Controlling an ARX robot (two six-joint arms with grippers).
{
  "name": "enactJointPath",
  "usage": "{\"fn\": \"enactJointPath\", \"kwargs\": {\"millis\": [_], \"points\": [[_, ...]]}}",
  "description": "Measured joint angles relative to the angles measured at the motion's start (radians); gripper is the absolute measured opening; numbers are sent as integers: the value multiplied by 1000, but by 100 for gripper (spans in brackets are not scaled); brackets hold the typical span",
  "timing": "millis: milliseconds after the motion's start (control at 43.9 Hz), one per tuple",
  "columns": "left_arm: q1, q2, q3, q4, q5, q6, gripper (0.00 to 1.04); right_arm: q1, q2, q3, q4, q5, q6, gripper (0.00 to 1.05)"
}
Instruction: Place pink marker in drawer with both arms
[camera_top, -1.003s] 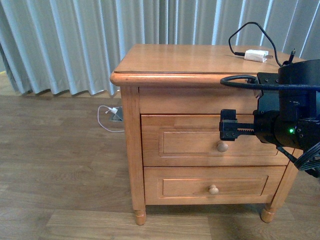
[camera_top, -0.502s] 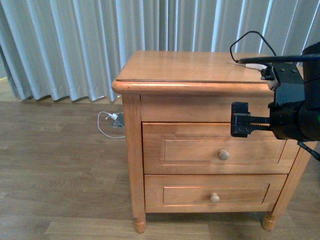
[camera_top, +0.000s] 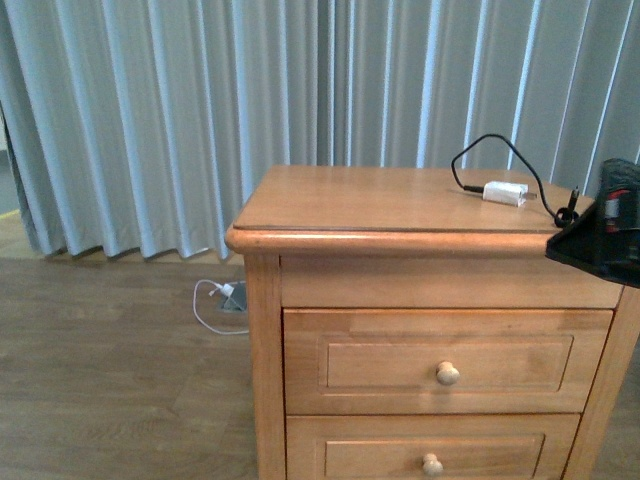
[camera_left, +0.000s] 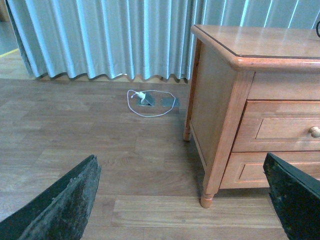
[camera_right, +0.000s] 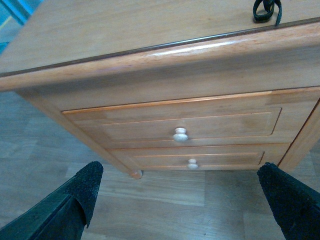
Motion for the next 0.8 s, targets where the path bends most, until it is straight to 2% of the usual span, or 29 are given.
{"fn": "enactJointPath", "kwargs": {"millis": [228, 365, 433, 616, 707, 730, 798], "points": [[0, 0, 0, 0, 0, 0, 99, 7, -341, -97, -192, -24, 17, 96], [0, 0, 0, 0, 0, 0, 99, 82, -549, -135, -328, 75, 26, 96], [0, 0, 0, 0, 0, 0, 99, 111, -603, -145, -349, 99, 27, 96], [0, 0, 0, 0, 0, 0, 99, 120, -618, -147, -350, 117, 32, 96], [0, 0, 0, 0, 0, 0, 99, 149, -672, -284, -71, 349, -94, 80], [0, 0, 0, 0, 0, 0, 99, 143, -694, -322, -5, 380, -123, 75], [0, 0, 0, 0, 0, 0, 99, 122, -731, -377, 64, 385, -167, 65]]}}
